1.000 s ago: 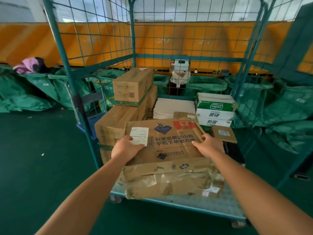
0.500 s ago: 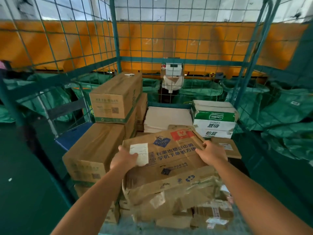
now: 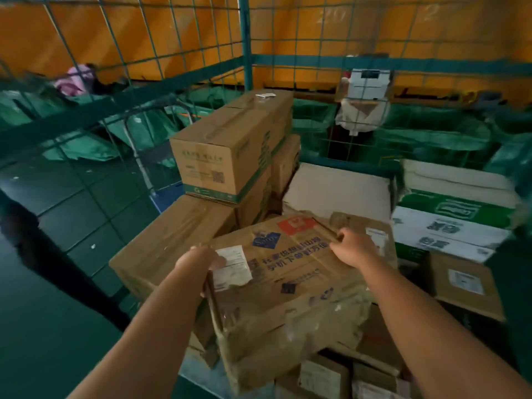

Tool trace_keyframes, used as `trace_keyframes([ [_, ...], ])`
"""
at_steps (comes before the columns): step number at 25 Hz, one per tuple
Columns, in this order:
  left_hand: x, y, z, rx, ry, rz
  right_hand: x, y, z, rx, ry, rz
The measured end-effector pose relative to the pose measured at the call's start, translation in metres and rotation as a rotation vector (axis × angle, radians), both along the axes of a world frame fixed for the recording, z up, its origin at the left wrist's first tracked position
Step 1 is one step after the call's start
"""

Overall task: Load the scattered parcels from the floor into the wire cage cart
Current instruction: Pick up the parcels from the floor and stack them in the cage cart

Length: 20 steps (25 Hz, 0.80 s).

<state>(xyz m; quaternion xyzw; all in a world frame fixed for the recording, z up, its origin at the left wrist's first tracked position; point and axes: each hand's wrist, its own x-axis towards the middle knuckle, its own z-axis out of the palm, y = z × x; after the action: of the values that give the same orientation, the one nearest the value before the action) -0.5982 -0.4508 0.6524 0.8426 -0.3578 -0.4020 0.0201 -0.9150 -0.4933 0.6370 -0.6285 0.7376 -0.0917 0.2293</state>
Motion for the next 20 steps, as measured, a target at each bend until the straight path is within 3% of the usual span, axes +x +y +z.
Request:
trace_keyframes([
  [4, -0.007, -0.009, 0.011, 0.133, 0.147, 0.055, -0.001, -0.037, -0.002, 0.058, -0.050, 0.032],
  [9, -0.014, -0.012, -0.006, 0.194, 0.380, 0.281, 0.006, -0.050, -0.023, 0.201, -0.134, 0.030],
  [16, -0.046, -0.013, -0.051, 0.215, 0.380, 0.272, 0.020, -0.045, -0.079, 0.242, 0.085, 0.069],
  [20, -0.047, -0.027, -0.073, 0.289, 0.400, 0.275, 0.041, -0.029, -0.128, 0.470, 0.086, 0.166],
])
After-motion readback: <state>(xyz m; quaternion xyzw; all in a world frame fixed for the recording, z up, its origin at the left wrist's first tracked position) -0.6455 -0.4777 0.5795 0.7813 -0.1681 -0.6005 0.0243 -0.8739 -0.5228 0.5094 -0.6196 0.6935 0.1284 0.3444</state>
